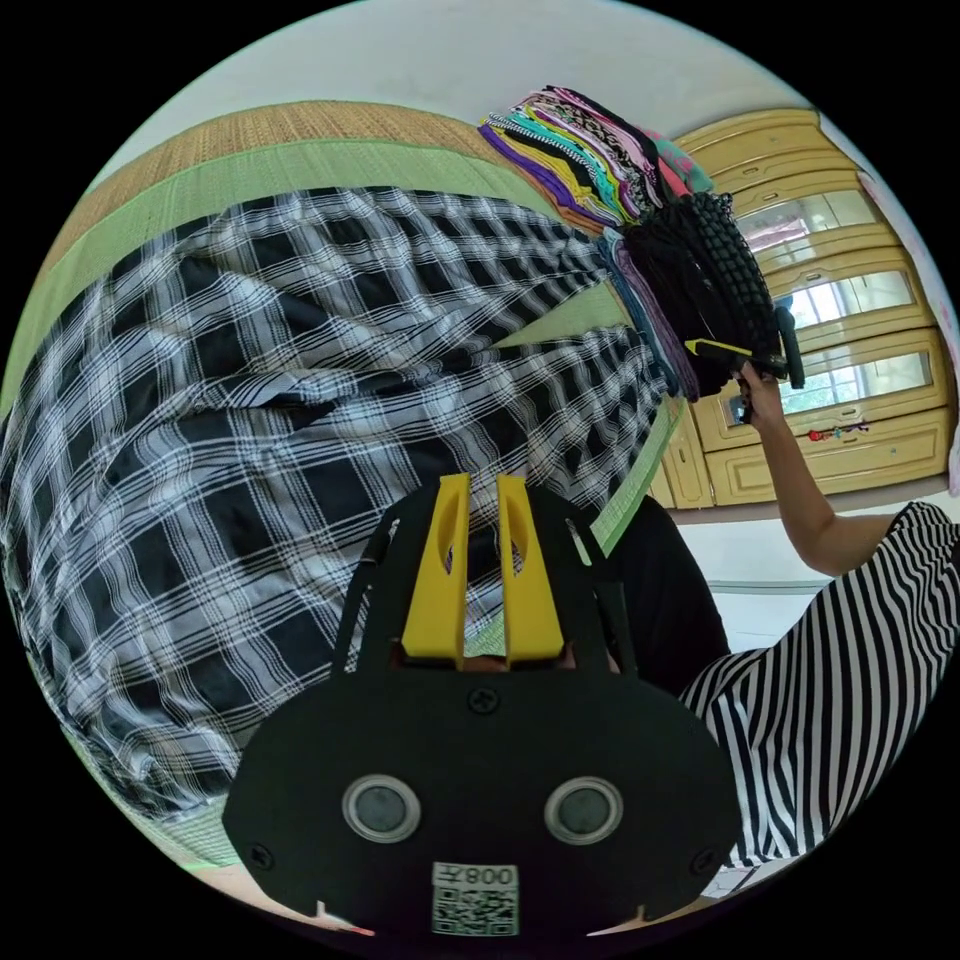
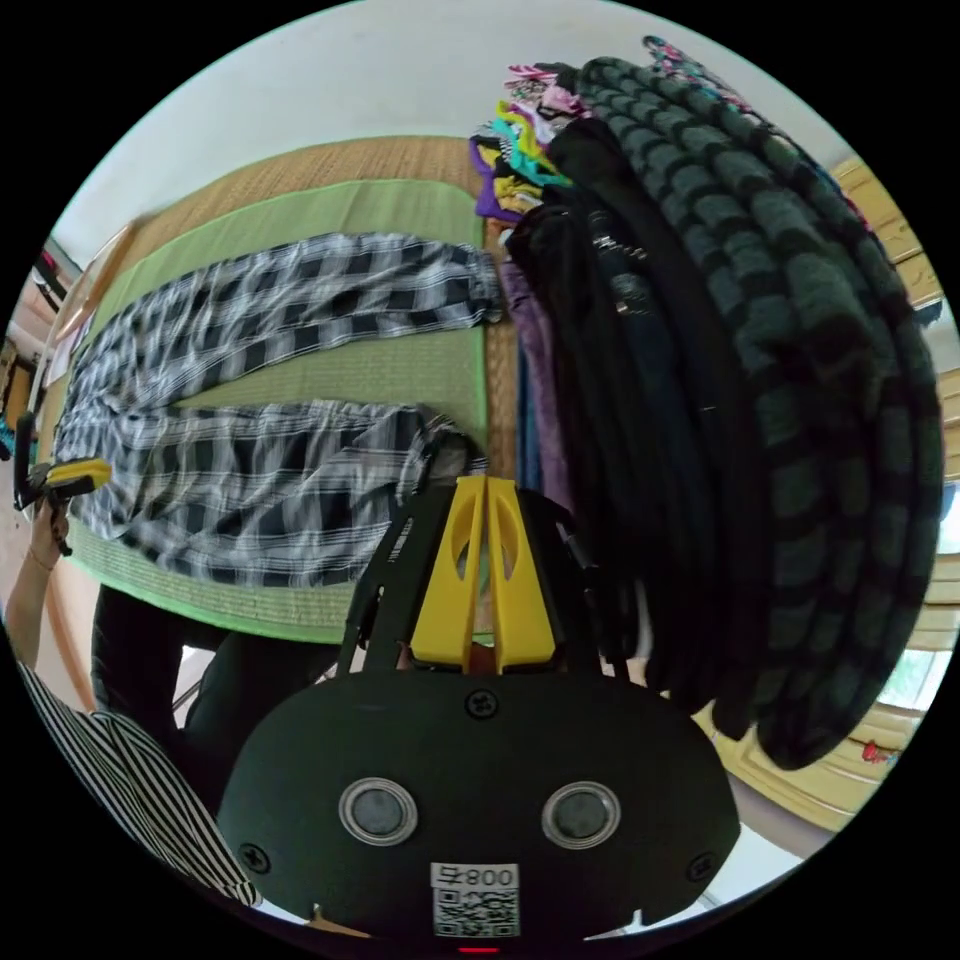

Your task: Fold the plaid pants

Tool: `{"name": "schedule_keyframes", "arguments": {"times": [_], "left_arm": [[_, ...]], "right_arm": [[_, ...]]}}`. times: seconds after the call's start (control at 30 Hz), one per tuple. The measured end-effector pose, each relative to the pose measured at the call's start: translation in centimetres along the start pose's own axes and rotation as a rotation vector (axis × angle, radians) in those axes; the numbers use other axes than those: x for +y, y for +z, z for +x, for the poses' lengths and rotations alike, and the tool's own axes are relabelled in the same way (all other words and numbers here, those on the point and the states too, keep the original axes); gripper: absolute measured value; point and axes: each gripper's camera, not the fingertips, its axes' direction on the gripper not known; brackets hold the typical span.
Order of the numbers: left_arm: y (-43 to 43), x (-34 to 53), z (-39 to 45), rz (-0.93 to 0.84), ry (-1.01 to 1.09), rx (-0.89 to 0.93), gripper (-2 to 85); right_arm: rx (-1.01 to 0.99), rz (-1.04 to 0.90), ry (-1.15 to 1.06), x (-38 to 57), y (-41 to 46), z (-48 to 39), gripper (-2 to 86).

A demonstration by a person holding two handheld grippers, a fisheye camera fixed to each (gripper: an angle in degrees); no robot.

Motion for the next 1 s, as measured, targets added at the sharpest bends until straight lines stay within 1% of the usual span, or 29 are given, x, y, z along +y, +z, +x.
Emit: {"name": "schedule_keyframes", "arguments": {"times": [0.13,0.2,0.3,0.37,0.43,0.53,0.63,0.67,0.77,0.83,0.87,0.93,1.0], "left_arm": [[-0.3,1.1,-1.0,-0.003,-0.050,-0.053,5.2],[-0.2,1.4,-1.3,-0.017,-0.062,-0.076,4.8],[0.0,1.8,-1.7,-0.041,-0.075,-0.094,3.7],[-0.1,2.0,-1.8,-0.031,-0.081,-0.098,2.8],[-0.4,2.4,-2.1,-0.025,-0.098,-0.086,2.0],[-0.9,2.9,-2.0,-0.028,-0.104,-0.104,1.7],[-2.0,3.5,-1.8,0.012,-0.104,-0.101,1.5],[-2.2,3.6,-1.8,0.022,-0.107,-0.105,1.5],[-2.7,4.1,-2.4,0.029,-0.144,-0.117,1.2],[-2.2,4.6,-3.1,-0.018,-0.176,-0.118,0.7],[-2.4,4.8,-3.1,0.004,-0.172,-0.112,0.6],[-2.7,5.5,-3.2,-0.013,-0.188,-0.103,0.3],[-3.0,6.3,-2.8,-0.024,-0.167,-0.138,0.2]], "right_arm": [[-0.084,-0.038,-0.050,1.9,2.4,-3.8,-0.1],[-0.095,-0.054,-0.065,2.4,3.4,-4.9,-0.2],[-0.095,-0.057,-0.065,2.9,4.1,-5.2,-0.3],[-0.018,-0.103,-0.074,2.9,5.5,-4.9,-0.3],[0.019,-0.134,-0.035,2.7,6.2,-3.6,-0.3],[-0.036,-0.095,0.096,3.0,5.5,-0.5,-0.2],[-0.020,-0.104,0.128,3.6,5.4,-0.1,-0.1],[-0.049,-0.083,0.129,3.8,5.0,-0.6,-0.1],[-0.115,-0.028,0.084,4.2,4.1,-3.8,-0.1],[-0.124,-0.036,0.031,4.1,4.7,-6.2,-0.1],[-0.114,-0.060,-0.008,3.9,5.6,-7.6,-0.2],[-0.050,-0.090,-0.036,4.0,7.2,-8.4,-0.3],[-0.074,-0.067,-0.002,4.3,7.3,-7.4,-0.4]]}}
